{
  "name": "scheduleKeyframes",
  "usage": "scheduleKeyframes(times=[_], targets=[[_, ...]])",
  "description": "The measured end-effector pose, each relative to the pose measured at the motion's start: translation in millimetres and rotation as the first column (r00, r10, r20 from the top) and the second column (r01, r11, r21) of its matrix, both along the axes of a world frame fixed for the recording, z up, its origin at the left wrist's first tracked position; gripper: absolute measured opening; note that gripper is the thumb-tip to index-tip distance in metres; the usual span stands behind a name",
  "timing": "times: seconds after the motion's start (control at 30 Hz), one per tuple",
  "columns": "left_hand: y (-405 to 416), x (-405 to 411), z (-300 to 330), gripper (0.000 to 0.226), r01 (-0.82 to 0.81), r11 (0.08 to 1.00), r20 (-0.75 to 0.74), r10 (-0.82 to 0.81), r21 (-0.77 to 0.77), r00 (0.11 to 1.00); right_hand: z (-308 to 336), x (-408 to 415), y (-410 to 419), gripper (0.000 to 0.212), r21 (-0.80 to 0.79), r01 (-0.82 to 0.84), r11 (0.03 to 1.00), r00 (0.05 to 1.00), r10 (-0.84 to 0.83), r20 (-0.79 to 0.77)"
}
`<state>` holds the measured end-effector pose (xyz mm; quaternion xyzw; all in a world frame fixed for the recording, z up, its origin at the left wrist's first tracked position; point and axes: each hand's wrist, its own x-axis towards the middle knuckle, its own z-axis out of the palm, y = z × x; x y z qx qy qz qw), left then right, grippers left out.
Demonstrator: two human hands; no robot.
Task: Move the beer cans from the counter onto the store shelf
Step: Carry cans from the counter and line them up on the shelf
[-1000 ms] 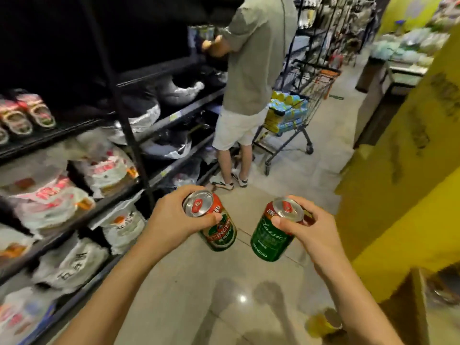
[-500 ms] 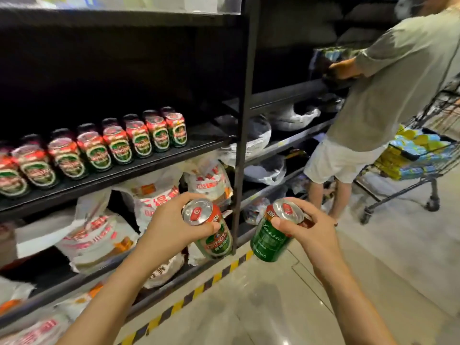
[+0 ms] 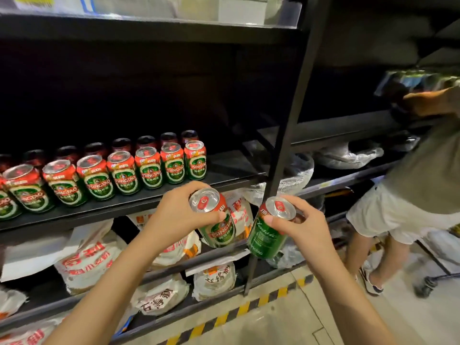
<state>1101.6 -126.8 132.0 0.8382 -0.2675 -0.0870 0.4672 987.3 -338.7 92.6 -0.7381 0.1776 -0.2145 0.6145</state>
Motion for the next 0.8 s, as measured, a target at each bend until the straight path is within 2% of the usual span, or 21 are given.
scheduleKeyframes(times=[0.2,0.3,0.7,0.8], targets=[[-60,57,20,0.038,-0.053,0.999,0.107,0.051,0.014,0.993,12,77,-61,0.039,-0.036,-0.131,0.991,0.991,0.132,0.034],[-80,86,28,0.041,-0.098,0.994,0.146,0.09,0.047,0.985,12,111,-79,0.046,-0.07,-0.144,0.987,0.989,0.146,0.024],[-120,207,48,0.043,-0.08,0.986,0.186,0.052,0.146,0.981,20,214,-99,0.045,-0.097,-0.185,0.978,0.981,0.19,0.042],[-126,241,46,0.051,-0.073,0.963,0.168,0.03,0.261,0.985,22,237,-100,0.042,-0.103,-0.201,0.974,0.978,0.205,0.028]])
